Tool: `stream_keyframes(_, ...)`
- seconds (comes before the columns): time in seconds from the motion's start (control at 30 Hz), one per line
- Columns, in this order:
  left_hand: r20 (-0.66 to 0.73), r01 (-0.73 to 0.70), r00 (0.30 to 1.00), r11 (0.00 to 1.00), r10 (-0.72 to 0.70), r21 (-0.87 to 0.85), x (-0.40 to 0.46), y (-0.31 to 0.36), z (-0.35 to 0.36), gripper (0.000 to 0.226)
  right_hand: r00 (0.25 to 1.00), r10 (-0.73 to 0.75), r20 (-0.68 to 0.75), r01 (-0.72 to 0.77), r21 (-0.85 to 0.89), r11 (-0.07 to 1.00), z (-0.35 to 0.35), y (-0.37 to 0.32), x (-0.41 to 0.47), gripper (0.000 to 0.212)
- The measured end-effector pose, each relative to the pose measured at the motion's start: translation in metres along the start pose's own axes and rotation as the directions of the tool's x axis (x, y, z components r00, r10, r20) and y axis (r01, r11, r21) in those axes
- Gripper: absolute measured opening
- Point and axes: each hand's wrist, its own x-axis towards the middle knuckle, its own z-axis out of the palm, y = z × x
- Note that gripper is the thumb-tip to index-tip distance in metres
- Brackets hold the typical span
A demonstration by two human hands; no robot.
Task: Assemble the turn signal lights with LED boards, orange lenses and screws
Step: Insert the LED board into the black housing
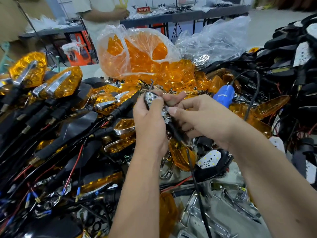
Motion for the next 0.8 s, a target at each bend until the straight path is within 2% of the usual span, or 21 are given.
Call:
stream_keyframes(0.07, -0.068, -0.025, 0.997, 1.0, 0.026, 0.009, 0.004, 0.004, -0.008, 0.015, 0.993, -0.031, -0.113, 0.015, -0.137, 0.99, -0.008, 0.002, 0.001, 0.036)
stream_keyframes(0.13, -0.098, -0.023, 0.995, 1.0, 0.022, -0.008, 0.007, 0.007, -0.013, 0.016, 0.992, -0.038, -0.117, -0.004, -0.338, 0.941, -0.013, 0.0, 0.002, 0.038)
stream_keyframes(0.23, -0.064, -0.001, 0.998, 0.999, -0.001, -0.038, 0.007, 0.006, -0.014, 0.023, 0.998, 0.036, 0.06, 0.022, -0.749, 0.663, -0.002, -0.008, 0.0, 0.038)
stream_keyframes(0.3, -0.05, 0.002, 0.999, 0.998, -0.005, -0.066, 0.007, 0.006, -0.015, 0.025, 0.984, 0.119, 0.133, 0.053, -0.855, 0.517, 0.008, -0.011, -0.003, 0.043)
stream_keyframes(0.37, -0.047, 0.011, 0.999, 0.996, -0.015, -0.085, 0.008, 0.006, -0.016, 0.026, 0.972, 0.176, 0.153, 0.066, -0.904, 0.422, 0.014, -0.015, -0.008, 0.056)
stream_keyframes(0.47, -0.038, 0.068, 0.997, 0.995, -0.071, -0.072, 0.006, 0.005, -0.015, 0.025, 0.973, 0.161, 0.166, 0.102, -0.932, 0.349, 0.017, -0.016, -0.01, 0.047)
stream_keyframes(0.57, 0.032, 0.162, 0.987, 0.977, -0.159, -0.137, 0.004, 0.006, -0.014, 0.023, 0.975, 0.115, 0.189, 0.128, -0.907, 0.401, 0.016, -0.014, -0.009, 0.031)
stream_keyframes(0.6, 0.068, 0.194, 0.981, 0.966, -0.184, -0.173, 0.003, 0.007, -0.014, 0.019, 0.977, 0.093, 0.191, 0.129, -0.88, 0.457, 0.013, -0.013, -0.007, 0.025)
stream_keyframes(0.67, 0.138, 0.255, 0.964, 0.939, -0.228, -0.232, 0.002, 0.011, -0.016, 0.011, 0.989, 0.045, 0.143, 0.087, -0.792, 0.604, 0.003, -0.011, -0.004, 0.027)
stream_keyframes(0.73, 0.155, 0.294, 0.952, 0.926, -0.262, -0.238, 0.003, 0.013, -0.016, 0.024, 0.997, -0.015, 0.081, 0.068, -0.692, 0.719, -0.01, -0.009, -0.002, 0.028)
stream_keyframes(0.8, 0.116, 0.304, 0.952, 0.921, -0.284, -0.243, 0.003, 0.011, -0.015, 0.039, 0.997, -0.048, 0.054, 0.071, -0.611, 0.789, -0.021, -0.004, -0.002, 0.029)
